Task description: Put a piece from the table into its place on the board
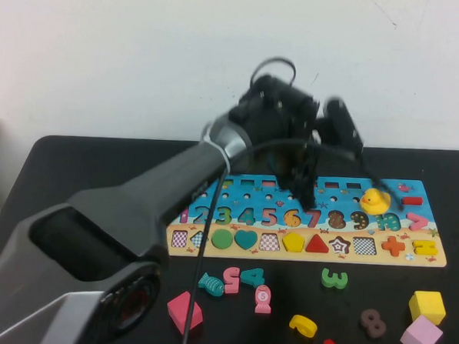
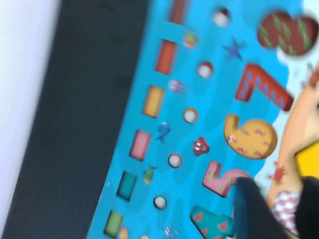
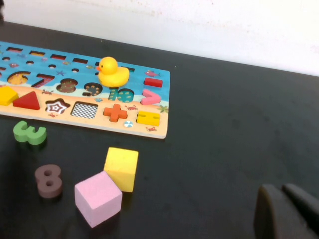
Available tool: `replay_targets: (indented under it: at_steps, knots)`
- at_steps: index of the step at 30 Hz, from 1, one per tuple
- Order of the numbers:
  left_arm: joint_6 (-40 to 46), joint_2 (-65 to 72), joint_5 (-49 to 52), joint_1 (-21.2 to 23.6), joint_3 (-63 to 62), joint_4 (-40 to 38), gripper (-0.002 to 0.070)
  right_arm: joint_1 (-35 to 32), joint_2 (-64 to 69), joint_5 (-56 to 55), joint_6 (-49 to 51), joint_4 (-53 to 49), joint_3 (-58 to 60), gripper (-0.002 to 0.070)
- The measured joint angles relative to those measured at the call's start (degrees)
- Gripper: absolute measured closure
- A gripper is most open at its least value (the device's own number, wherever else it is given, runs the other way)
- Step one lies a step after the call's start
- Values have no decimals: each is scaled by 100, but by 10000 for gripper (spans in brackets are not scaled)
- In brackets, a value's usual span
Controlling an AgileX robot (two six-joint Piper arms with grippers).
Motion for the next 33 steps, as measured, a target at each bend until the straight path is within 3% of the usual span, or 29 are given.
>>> replay_targets:
  at_steps: [2, 5, 11, 17, 23, 33]
  knots:
    - [-323, -184, 188, 0, -111, -118, 589, 0, 0, 0, 0, 0, 0, 657]
    - [-493, -440, 532, 0, -228, -424, 651, 0, 0, 0, 0, 0, 0, 657]
    - [-758, -991, 1503, 0, -242, -665, 671, 0, 0, 0, 0, 0, 0, 657]
    - [-941, -1652, 1635, 8, 266, -626, 675, 0, 0, 0, 0, 0, 0, 657]
    - [-1021, -2696, 1549, 8, 1899, -638, 675, 0, 0, 0, 0, 0, 0, 657]
    - [-1225, -5309, -745, -52, 6163, -1788, 675, 0, 0, 0, 0, 0, 0, 657]
